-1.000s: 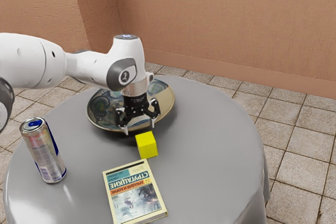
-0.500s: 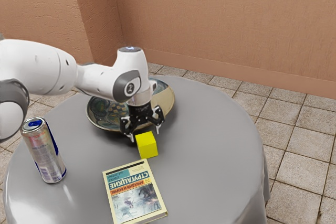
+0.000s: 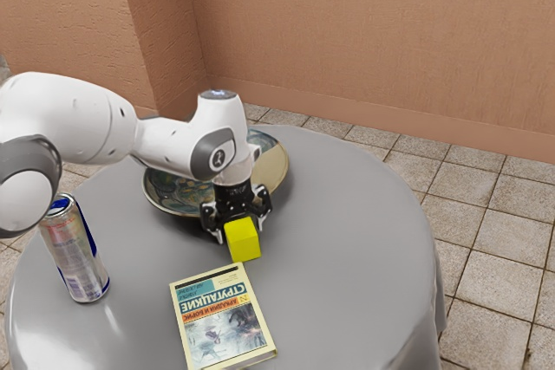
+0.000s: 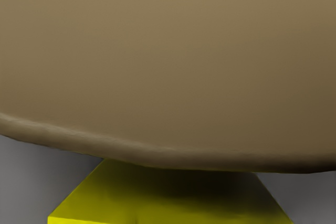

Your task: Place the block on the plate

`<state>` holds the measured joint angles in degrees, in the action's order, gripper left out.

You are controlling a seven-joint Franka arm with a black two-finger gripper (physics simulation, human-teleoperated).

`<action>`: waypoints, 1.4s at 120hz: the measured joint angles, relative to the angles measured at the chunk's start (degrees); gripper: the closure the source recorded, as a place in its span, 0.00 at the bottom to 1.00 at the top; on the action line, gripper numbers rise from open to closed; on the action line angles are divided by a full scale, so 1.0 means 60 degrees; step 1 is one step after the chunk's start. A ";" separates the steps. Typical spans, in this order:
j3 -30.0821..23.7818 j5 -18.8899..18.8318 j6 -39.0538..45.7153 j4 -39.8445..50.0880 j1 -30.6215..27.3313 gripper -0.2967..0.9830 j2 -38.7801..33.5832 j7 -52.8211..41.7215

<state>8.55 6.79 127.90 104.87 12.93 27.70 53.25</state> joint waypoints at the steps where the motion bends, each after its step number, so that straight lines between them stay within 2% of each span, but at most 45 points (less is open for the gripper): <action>1: -0.0001 0.0006 0.0005 0.0000 0.0000 0.25 0.0005 -0.0001; 14: 0.0006 0.0093 0.0049 0.0000 -0.0001 0.28 0.0051 -0.0014; 41: 0.0010 0.0123 0.0091 0.0000 -0.0001 0.42 0.0050 -0.0051; 62: 0.0010 0.0137 0.0101 -0.0001 -0.0009 0.47 0.0051 -0.0057; 168: -0.0152 0.0106 -0.0006 -0.0071 0.0151 0.47 -0.0684 -0.0024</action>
<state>7.64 7.42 127.87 104.45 13.83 23.60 53.11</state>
